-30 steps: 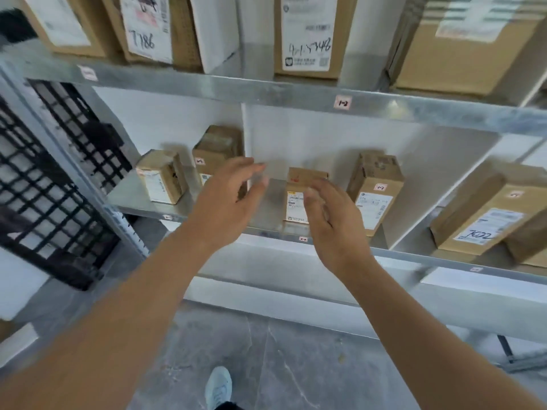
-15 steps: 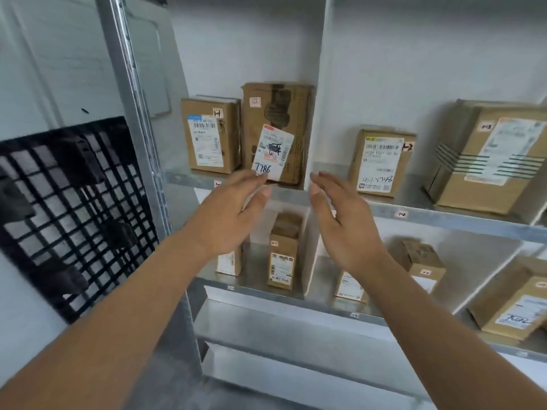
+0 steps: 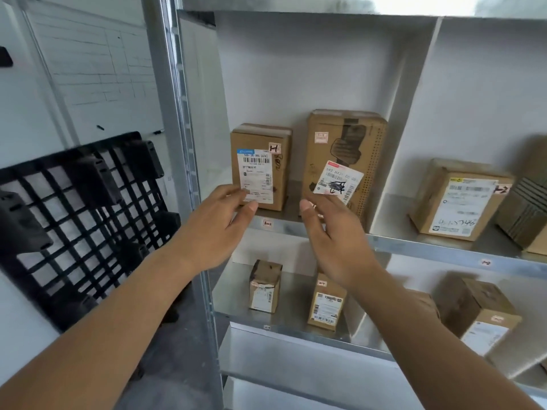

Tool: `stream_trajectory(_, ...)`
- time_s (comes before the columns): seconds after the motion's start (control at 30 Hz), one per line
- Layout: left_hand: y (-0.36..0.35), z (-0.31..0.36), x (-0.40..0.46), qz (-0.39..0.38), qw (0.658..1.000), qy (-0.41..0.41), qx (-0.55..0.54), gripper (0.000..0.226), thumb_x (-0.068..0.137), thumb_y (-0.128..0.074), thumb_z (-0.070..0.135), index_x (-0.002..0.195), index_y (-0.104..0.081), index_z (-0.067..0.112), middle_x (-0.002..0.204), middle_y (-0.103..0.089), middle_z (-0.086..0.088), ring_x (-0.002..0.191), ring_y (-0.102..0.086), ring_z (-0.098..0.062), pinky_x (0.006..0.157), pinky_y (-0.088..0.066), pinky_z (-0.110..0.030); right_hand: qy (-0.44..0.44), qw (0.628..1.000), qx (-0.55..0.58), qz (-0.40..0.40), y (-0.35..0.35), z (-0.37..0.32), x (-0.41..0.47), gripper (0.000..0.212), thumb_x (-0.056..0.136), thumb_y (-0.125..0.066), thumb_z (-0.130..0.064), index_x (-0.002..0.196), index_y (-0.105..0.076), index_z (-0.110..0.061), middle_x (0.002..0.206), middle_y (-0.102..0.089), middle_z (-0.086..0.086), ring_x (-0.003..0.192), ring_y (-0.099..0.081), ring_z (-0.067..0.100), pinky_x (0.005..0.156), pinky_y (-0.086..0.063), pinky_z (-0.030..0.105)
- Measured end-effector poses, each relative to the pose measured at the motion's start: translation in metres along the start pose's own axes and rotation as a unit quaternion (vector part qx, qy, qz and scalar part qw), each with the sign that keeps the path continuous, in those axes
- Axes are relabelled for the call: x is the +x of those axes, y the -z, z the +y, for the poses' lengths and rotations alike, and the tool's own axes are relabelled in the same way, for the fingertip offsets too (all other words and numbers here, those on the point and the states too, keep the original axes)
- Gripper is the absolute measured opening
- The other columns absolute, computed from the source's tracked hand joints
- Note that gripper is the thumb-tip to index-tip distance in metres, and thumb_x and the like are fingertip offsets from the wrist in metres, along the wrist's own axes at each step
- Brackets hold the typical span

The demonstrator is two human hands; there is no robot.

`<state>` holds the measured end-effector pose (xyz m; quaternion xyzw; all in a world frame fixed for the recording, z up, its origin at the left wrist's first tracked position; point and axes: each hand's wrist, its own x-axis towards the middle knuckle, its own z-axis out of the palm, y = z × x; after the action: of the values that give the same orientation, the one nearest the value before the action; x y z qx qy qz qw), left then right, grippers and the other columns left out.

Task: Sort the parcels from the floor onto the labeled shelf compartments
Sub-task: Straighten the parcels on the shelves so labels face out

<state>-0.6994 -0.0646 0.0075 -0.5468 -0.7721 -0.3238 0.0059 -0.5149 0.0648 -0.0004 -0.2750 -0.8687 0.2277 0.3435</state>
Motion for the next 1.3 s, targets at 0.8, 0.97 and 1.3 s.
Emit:
stream_trajectory(0.8, -0.02, -0.096, 0.118, -0.069, 0.997, 0.027, 0.022, 0.035, 0.11, -0.041, 0.021, 0.143, -0.047, 0.012, 0.139, -0.056, -0.011, 0.122, -0.057, -0.026, 0.09, -0.039, -0.023, -0.113, 0.988, -0.097, 0.038, -0.085, 0.012, 0.118, 0.036, 0.111, -0.039, -0.034, 0.103, -0.066, -0.012, 0.093, -0.07, 0.011, 0.081, -0.064, 0.03, 0.067, -0.046, 0.035)
stream_trajectory(0.97, -0.026, -0.109, 0.138, -0.058, 0.998, -0.012, -0.006, 0.033, 0.111, -0.038, 0.027, 0.14, -0.052, 0.018, 0.136, -0.06, -0.006, 0.103, -0.062, -0.021, 0.083, -0.045, -0.026, -0.139, 0.981, -0.123, 0.054, -0.094, 0.011, 0.123, 0.034, 0.111, -0.039, -0.033, 0.096, -0.062, -0.013, 0.09, -0.069, 0.009, 0.075, -0.059, 0.027, 0.065, -0.042, 0.033)
stream_trajectory(1.3, -0.029, -0.111, 0.149, -0.055, 0.998, -0.015, -0.024, 0.03, 0.112, -0.038, 0.024, 0.131, -0.059, 0.012, 0.135, -0.065, -0.009, 0.113, -0.064, -0.027, 0.086, -0.048, -0.026, -0.15, 0.976, -0.137, 0.075, -0.104, 0.013, 0.131, 0.029, 0.111, -0.042, -0.029, 0.107, -0.066, -0.012, 0.099, -0.072, 0.012, 0.082, -0.063, 0.031, 0.072, -0.051, 0.036)
